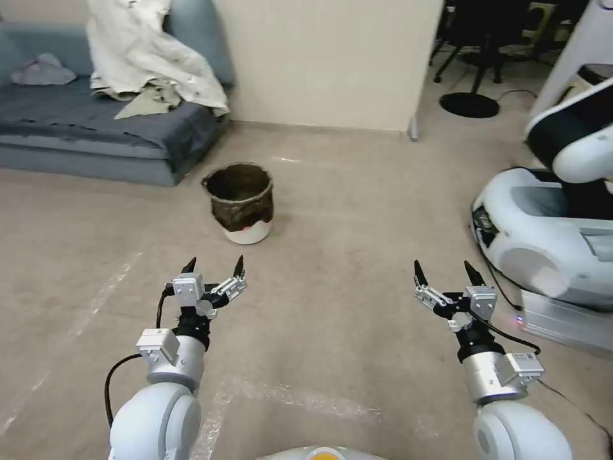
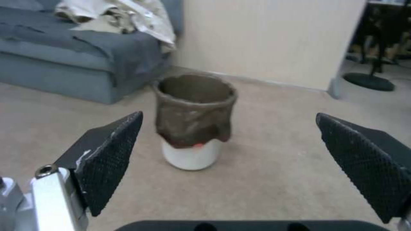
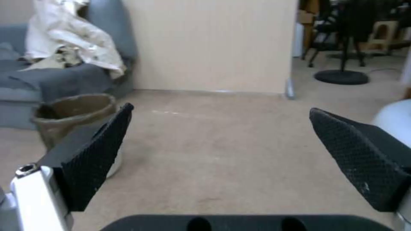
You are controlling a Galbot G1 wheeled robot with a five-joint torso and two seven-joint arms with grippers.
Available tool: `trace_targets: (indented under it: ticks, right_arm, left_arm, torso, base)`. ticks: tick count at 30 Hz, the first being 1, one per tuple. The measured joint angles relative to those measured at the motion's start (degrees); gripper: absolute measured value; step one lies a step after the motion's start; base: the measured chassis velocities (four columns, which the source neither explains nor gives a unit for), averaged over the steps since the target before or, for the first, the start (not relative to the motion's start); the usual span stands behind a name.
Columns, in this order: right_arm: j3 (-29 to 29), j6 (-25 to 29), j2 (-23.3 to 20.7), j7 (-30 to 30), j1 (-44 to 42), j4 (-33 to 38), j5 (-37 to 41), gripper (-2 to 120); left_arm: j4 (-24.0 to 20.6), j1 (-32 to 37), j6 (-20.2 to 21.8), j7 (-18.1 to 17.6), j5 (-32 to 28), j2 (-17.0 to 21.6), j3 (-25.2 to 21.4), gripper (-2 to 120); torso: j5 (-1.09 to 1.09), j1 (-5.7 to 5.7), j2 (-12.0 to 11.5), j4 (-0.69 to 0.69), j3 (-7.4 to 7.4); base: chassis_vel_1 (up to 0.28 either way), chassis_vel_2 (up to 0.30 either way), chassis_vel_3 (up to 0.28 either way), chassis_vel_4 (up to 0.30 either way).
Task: Pick up the trash can from the floor.
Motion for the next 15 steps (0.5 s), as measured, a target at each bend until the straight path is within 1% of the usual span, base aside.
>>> trace_targets:
  ticks: [9,15]
  right_arm:
    - [0.0,1.0,-0.3,-0.5,0.1,-0.3,0.7,100]
    - [0.0,1.8,-0.3,-1.1,0.1,-0.6,1.0,100]
  left_arm:
    - [0.0,0.1,-0.5,-0.7,0.1,-0.4,0.3,100]
    - [0.3,0.2,-1.9,-1.9,0.2,-0.4,0.7,100]
  torso:
    - [0.0,0.0,0.0,0.01,0.0]
    - [0.0,0.0,0.0,0.01,0.0]
  base:
    - [0.109,0.109,0.1,0.107]
    - [0.089,0.089,0.086,0.069]
